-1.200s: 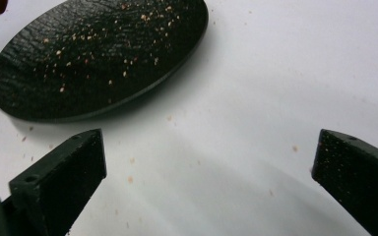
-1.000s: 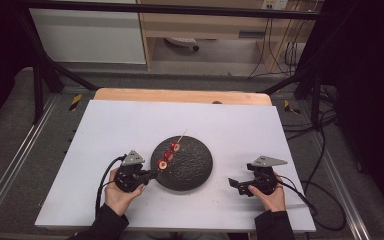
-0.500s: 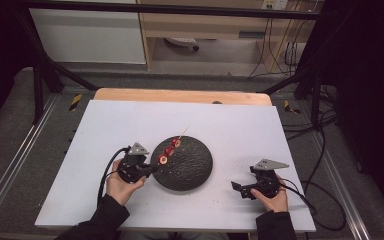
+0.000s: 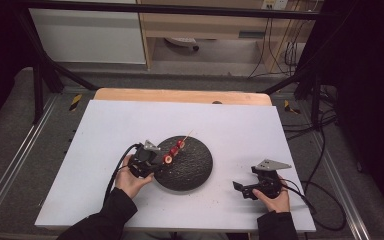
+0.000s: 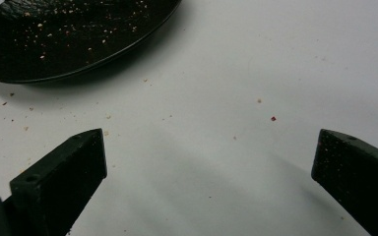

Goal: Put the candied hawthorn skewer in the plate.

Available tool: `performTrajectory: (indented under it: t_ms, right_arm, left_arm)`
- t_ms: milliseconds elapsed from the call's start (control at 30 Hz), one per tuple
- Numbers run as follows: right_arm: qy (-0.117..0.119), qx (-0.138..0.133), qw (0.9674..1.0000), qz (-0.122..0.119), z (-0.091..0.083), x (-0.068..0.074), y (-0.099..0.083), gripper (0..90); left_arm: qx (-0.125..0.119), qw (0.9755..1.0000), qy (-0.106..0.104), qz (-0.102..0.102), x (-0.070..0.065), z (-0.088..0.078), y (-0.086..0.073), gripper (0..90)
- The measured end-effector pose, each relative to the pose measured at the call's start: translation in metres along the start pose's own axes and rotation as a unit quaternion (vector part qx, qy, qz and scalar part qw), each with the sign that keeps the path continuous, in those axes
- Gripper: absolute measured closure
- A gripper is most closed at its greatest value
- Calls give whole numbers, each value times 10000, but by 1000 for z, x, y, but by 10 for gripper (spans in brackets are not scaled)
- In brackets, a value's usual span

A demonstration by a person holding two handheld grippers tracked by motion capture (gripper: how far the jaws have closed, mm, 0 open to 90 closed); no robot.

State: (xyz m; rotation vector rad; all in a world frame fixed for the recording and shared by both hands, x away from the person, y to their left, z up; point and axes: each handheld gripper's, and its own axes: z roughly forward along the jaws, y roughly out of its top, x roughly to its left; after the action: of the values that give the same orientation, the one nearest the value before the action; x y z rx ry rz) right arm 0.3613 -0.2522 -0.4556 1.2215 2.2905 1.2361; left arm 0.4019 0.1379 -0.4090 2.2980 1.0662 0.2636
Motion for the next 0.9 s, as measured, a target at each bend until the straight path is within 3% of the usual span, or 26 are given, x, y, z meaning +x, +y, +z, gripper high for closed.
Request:
performTrajectory:
  t_ms: [333,667,900]
  right_arm:
    - [10,1,10000,2,0,0,0,10]
    - [-4,17,10000,-3,0,-1,0,11]
    - [-19,13,10000,16,-1,0,0,11]
  left_arm:
    - [367,9993,106,61,-5,13,5,886]
    - [376,9990,207,153,-9,15,5,883]
    - [298,9991,169,238,-10,16,4,870]
